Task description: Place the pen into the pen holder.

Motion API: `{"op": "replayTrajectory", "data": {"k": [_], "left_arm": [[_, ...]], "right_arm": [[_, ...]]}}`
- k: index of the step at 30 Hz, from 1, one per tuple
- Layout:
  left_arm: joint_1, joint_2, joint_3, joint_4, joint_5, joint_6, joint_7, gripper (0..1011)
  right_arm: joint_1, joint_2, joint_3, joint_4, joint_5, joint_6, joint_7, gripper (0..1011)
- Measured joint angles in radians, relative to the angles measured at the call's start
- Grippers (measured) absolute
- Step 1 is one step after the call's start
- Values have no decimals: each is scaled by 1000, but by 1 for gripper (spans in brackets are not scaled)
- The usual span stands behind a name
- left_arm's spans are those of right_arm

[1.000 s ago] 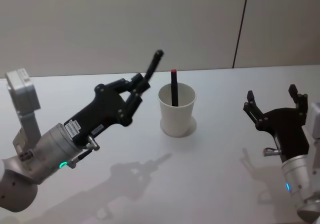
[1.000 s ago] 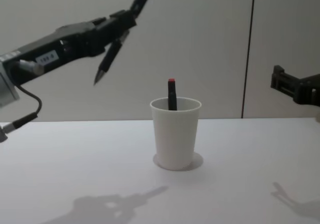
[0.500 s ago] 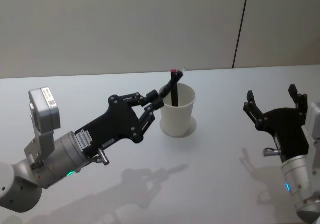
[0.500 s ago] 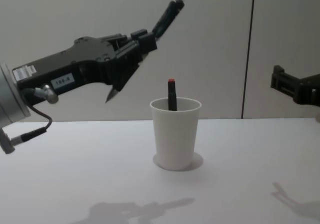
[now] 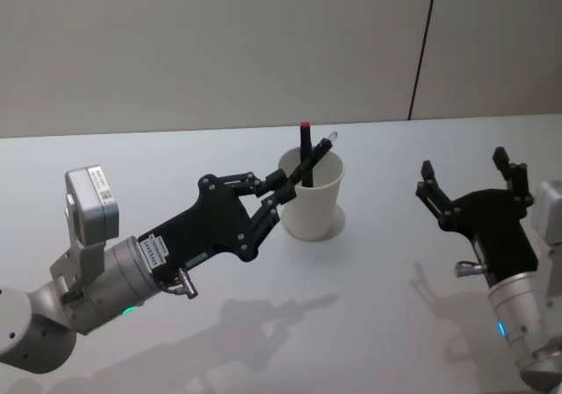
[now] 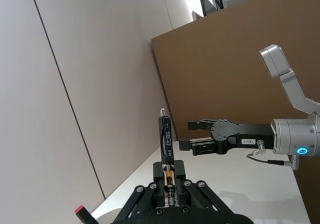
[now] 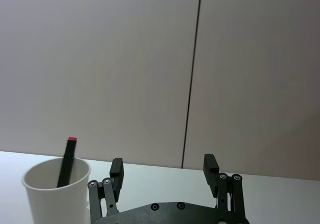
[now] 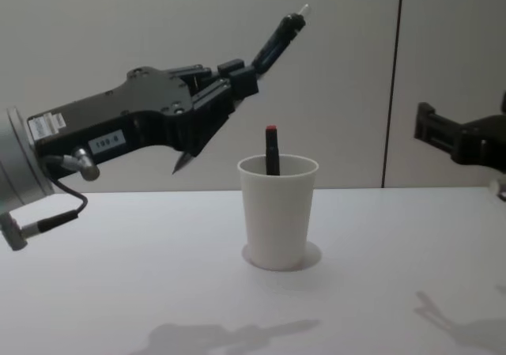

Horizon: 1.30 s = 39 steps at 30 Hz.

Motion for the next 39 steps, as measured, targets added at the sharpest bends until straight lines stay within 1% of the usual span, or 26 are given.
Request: {"op": "replayTrajectory", "data": {"k": [7, 9, 15, 16, 17, 19, 21, 23, 24, 27, 28, 32, 33, 36, 38, 39], "left_arm": [[-1, -1, 1, 1, 9, -5, -2, 134], [-1, -1, 2, 2, 11, -6, -3, 134], [-1, -1, 2, 2, 14, -8, -4, 134], [-1, -1, 3, 2, 14, -8, -4, 134], [-1, -1, 3, 2, 15, -9, -4, 134], [-1, -1, 3, 3, 15, -9, -4, 134], [-1, -1, 3, 3, 16, -9, -5, 134], [-1, -1, 3, 3, 16, -10, -5, 134], [-1, -1, 3, 3, 17, -10, -5, 135], [-1, -1, 3, 3, 17, -10, -5, 134], [-1, -1, 3, 3, 17, -10, -5, 134], [-1, -1, 3, 3, 18, -10, -5, 134], [-1, -1, 3, 3, 18, -11, -5, 134], [-1, -1, 3, 3, 18, -11, -5, 134], [-1, -1, 3, 3, 19, -11, -5, 134], [-1, -1, 3, 3, 19, -11, -5, 134]], "right_arm": [[5, 1, 1, 2, 35, -11, 74, 1002], [8, 1, 1, 4, 57, -16, 114, 1002], [14, 0, 1, 7, 99, -22, 187, 1002], [16, 0, 0, 9, 114, -24, 211, 1002], [16, 0, 0, 9, 114, -24, 211, 1002], [21, -2, -1, 12, 142, -26, 256, 1002], [24, -3, -2, 13, 153, -26, 273, 1002], [26, -4, -3, 15, 169, -27, 298, 1002], [30, -5, -3, 16, 185, -27, 323, 1002], [35, -7, -5, 19, 206, -28, 354, 1002], [38, -9, -6, 21, 223, -28, 380, 1002], [45, -13, -8, 26, 262, -25, 433, 1002], [49, -15, -9, 29, 280, -23, 458, 1002], [55, -18, -12, 33, 305, -20, 490, 1001], [60, -21, -13, 37, 332, -17, 526, 1002], [62, -22, -14, 38, 337, -16, 533, 1002]]}}
